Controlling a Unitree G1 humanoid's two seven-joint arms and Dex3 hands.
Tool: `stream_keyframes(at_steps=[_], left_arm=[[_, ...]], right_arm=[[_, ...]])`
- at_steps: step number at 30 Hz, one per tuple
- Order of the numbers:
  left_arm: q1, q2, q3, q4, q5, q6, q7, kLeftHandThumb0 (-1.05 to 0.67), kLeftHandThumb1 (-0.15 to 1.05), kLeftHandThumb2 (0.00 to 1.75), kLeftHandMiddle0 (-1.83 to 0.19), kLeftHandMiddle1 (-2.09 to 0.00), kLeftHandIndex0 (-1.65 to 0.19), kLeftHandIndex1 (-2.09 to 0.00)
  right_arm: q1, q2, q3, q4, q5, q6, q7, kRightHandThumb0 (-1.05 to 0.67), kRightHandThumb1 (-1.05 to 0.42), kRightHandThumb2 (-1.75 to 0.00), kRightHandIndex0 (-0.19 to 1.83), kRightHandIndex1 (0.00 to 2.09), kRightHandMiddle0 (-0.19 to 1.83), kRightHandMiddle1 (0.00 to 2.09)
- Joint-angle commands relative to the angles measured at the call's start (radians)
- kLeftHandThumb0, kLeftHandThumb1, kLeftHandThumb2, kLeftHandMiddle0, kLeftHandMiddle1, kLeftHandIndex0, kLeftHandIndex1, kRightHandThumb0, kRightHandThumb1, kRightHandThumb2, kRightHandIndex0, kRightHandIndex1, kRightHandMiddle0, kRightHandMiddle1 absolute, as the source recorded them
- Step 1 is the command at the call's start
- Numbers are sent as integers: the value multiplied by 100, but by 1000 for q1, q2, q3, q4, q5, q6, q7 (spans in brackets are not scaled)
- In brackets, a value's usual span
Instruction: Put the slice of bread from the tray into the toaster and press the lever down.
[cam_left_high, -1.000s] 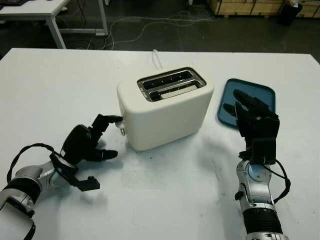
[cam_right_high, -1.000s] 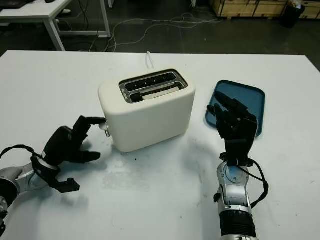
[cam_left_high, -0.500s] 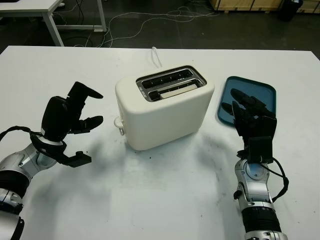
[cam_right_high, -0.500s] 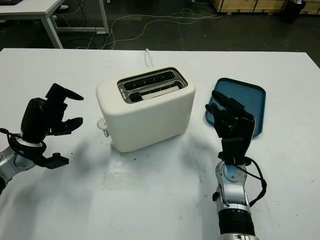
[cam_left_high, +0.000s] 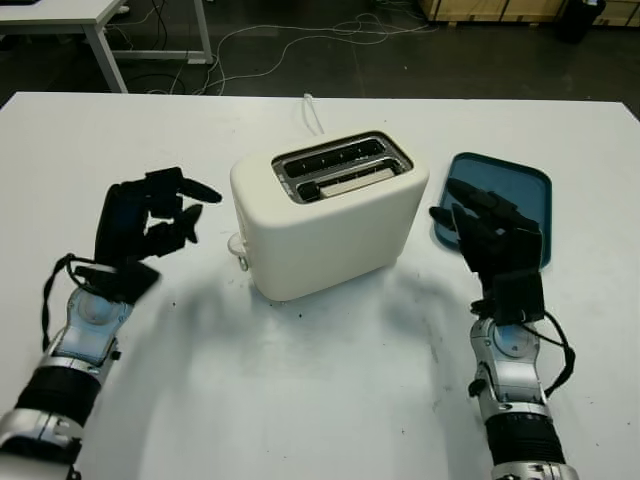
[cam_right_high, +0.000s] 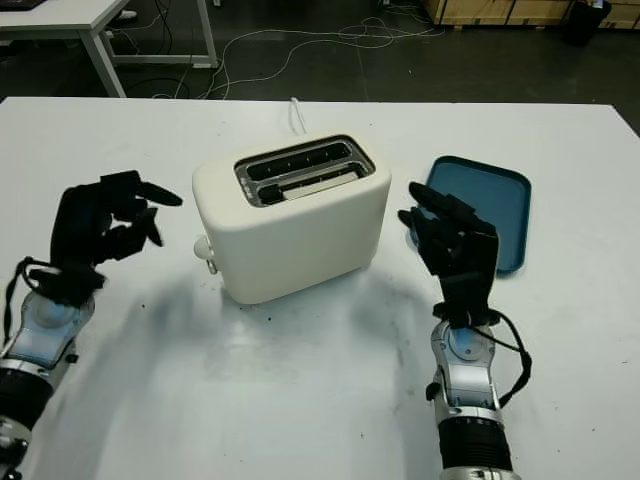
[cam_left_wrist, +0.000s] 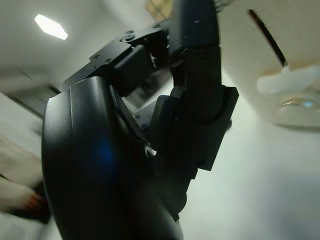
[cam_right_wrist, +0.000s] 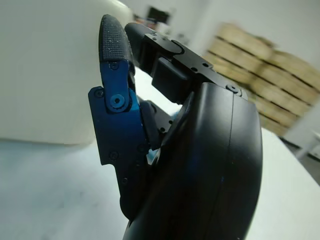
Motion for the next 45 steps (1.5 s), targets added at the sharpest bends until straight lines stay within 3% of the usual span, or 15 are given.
stream_keyframes(at_steps=[1, 4, 8, 11, 16, 22, 28, 38, 45], left_arm=[[13, -35, 39, 1, 35, 13, 6, -105, 92, 17, -99, -104, -91, -94], [29, -72, 76, 4, 87, 8, 18, -105, 92, 17, -89, -122, -74, -120], [51, -91, 107, -16, 186, 18, 61, -105, 92, 19, -61, -154, -44, -153], [67, -93, 129, -46, 271, 32, 117, -105, 92, 27, -41, -172, -28, -168], [95, -41, 153, -113, 418, 93, 165, -105, 92, 40, -26, -174, -3, -174], [92, 34, 182, -139, 482, 113, 132, -105, 92, 39, -9, -175, 0, -175], [55, 85, 190, -154, 501, 150, 90, -105, 92, 40, -5, -175, 0, -175], [-111, 164, 130, 56, 583, 99, 48, -105, 92, 44, -7, -175, 0, -175], [-173, 186, 101, 138, 595, 27, 23, -105, 92, 40, -13, -175, 0, -175]], right_arm=[[20, -4, 1, -31, 22, 36, 16, -63, -92, -21, 115, 1, 104, 2], [29, 0, -8, -30, 31, 38, 22, -66, -92, -21, 114, 1, 103, 1], [27, -1, -22, -5, 66, 27, 45, -71, -92, -14, 111, 0, 99, 0], [22, -27, -32, 13, 75, 23, 81, -75, -92, -11, 108, 0, 95, 0], [29, -110, -53, -22, 17, 93, 70, -87, -92, -11, 97, 0, 86, 0], [37, -166, -93, -139, 62, 257, 96, -87, -92, -5, 93, 1, 85, 0], [3, -219, -101, -173, 55, 291, 133, -90, -92, -4, 92, 0, 81, 0], [-94, -296, -75, -106, 7, 307, 174, -87, -91, -1, 86, 0, 75, 0], [-144, -321, -48, -52, -55, 256, 170, -83, -91, 0, 83, 0, 73, 0]])
